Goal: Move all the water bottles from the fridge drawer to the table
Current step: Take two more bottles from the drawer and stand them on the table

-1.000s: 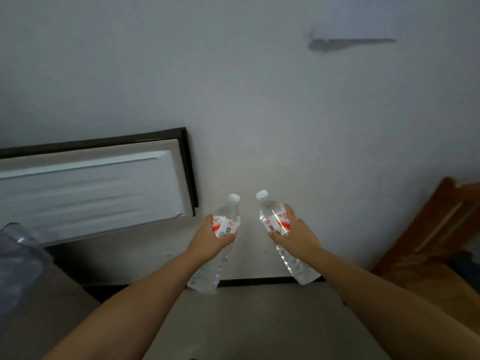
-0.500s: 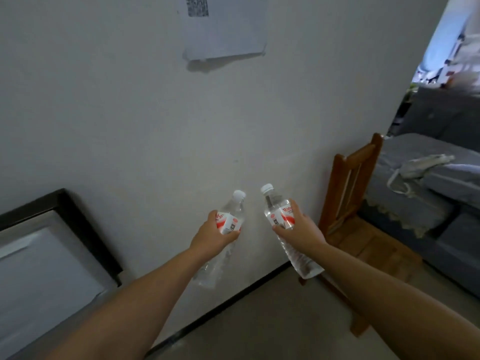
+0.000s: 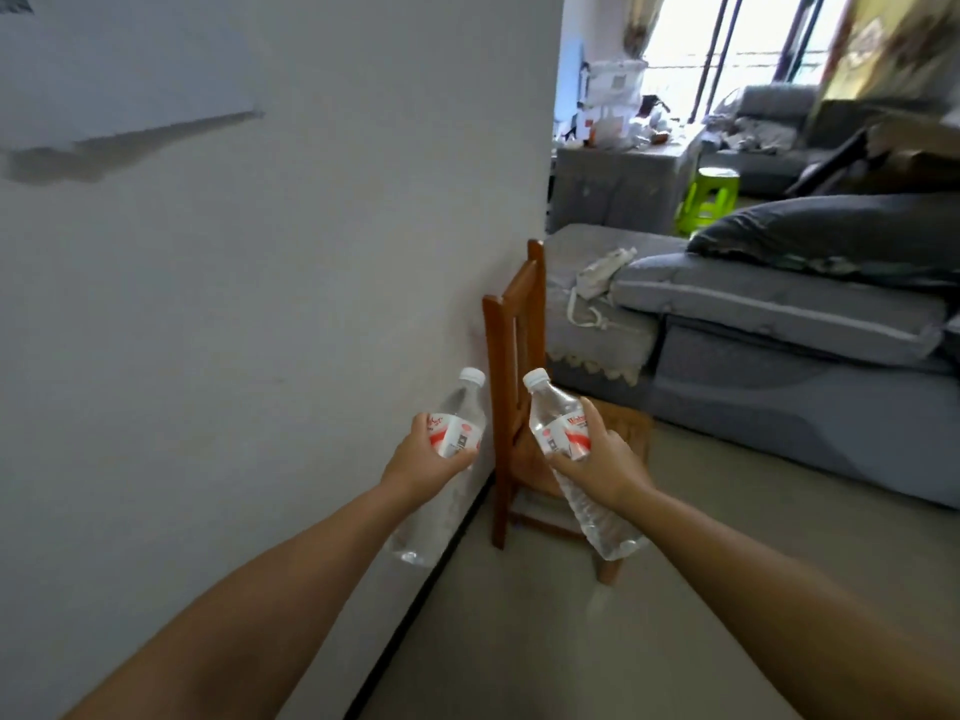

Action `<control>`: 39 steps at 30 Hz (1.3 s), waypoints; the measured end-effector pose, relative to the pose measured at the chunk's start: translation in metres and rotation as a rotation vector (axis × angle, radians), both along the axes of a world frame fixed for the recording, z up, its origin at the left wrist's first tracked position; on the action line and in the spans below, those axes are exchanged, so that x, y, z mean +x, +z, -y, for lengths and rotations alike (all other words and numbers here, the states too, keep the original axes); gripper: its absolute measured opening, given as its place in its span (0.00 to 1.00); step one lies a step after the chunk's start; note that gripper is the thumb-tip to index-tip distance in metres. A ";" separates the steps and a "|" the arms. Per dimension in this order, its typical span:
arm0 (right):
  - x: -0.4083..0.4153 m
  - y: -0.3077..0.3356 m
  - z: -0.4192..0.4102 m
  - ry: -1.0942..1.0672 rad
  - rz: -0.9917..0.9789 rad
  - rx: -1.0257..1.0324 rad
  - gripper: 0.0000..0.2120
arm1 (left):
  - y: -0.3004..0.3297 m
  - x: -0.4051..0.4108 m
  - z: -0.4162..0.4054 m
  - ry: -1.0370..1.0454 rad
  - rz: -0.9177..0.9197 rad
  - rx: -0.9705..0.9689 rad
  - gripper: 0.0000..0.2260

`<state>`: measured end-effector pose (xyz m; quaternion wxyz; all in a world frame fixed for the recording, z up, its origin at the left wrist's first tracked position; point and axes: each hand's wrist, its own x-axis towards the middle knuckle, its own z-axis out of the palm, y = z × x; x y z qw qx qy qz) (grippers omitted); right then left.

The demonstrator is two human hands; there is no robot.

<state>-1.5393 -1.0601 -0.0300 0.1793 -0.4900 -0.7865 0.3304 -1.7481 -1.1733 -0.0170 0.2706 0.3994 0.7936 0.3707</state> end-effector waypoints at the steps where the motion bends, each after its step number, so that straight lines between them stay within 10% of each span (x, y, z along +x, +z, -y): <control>1: 0.012 -0.001 -0.006 -0.040 0.001 0.001 0.42 | -0.003 0.007 -0.014 -0.030 0.016 -0.005 0.34; 39: 0.536 -0.023 -0.395 -1.057 -0.085 -0.049 0.42 | -0.036 0.552 -0.640 -1.030 -0.011 -0.103 0.35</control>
